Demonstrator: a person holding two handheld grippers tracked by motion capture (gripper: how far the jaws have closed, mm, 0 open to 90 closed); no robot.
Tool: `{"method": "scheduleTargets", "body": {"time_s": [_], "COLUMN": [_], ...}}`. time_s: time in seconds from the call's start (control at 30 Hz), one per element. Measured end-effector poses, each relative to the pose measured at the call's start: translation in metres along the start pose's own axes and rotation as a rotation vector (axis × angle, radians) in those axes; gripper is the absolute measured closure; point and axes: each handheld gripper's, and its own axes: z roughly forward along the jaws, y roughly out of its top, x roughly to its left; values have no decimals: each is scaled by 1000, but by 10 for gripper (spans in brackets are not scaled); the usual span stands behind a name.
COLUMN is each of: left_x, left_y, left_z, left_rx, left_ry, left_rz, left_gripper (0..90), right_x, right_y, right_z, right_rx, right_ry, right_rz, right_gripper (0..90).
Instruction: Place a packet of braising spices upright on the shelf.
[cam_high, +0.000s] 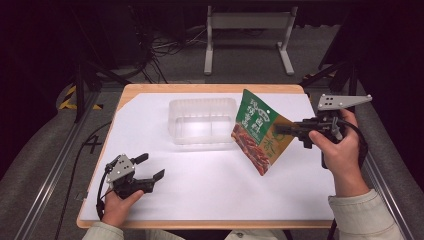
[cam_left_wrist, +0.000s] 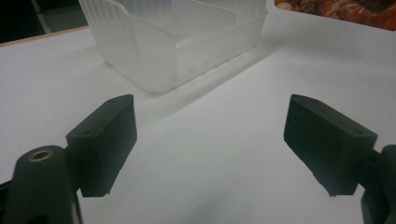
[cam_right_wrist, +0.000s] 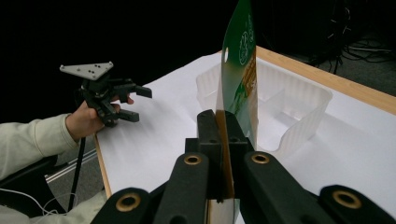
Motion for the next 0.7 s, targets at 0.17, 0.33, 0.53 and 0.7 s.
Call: {"method": "scheduleTargets", "body": {"time_s": [0.17, 0.33, 0.53, 0.7], "left_x": [0, 0, 0, 0], "left_y": [0, 0, 0, 0], "left_z": [0, 0, 1, 1], "left_rx": [2, 1, 1, 1], "left_ry": [-1, -2, -5, -5], "left_rz": [-1, -1, -6, -7], "left_gripper": [179, 179, 177, 177], "right_x": [-4, -6, -8, -8], "right_y": [10, 18, 28, 39], "right_z": [0, 3, 9, 14], "right_rx": [-22, -31, -44, -48], "right_ry": [11, 6, 8, 12], "right_rz": [13, 15, 20, 18], "right_gripper": [900, 900, 900, 900]}}
